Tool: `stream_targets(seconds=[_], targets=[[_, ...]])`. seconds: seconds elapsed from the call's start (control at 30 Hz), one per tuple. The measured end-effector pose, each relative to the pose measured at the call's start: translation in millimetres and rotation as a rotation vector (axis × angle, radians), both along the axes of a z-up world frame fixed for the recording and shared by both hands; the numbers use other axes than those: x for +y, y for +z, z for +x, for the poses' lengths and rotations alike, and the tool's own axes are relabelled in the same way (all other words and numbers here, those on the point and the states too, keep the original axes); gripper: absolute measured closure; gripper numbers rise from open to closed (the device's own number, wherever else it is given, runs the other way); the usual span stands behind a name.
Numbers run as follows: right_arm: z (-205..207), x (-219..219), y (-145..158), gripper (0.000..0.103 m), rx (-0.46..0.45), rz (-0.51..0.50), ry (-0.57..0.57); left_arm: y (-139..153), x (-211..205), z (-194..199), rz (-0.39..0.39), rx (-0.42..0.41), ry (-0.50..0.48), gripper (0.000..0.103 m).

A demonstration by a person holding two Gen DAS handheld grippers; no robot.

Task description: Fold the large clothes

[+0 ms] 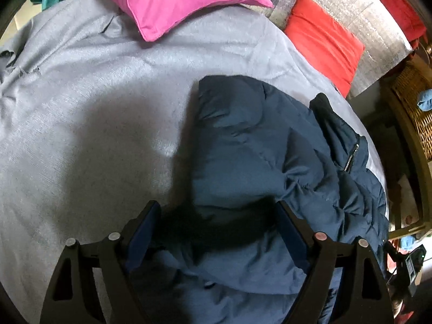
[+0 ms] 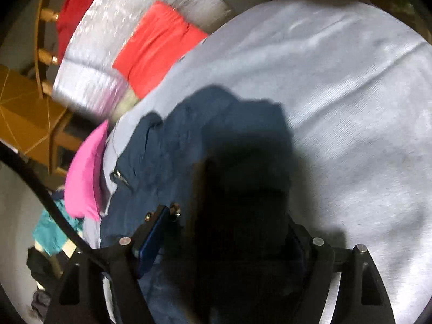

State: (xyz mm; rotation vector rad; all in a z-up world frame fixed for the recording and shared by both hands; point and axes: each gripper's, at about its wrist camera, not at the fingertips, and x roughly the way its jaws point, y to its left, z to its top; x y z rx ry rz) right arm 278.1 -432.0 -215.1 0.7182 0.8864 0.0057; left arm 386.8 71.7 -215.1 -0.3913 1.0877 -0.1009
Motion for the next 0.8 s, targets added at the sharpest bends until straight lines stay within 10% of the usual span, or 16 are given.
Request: stream_targets(seconds=[0.1,0.33,0.8], targets=[[4.2,20.2,6.9,0.042,-0.007,-0.101,0.041,-0.7,-2.8,-3.6,-0.021,-0.014,-0.003,0.052],[5.0,44.0,35.3,0.066,-0.106,-0.323,0.037,16.8,-9.4,-15.6,0.02,-0.081,0.028,0.076],[4.7,22.1,34.3,0.05,-0.056,-0.332,-0.006,25.5,-32.5,-42.7,0.209,-0.033,-0.007,0.077]])
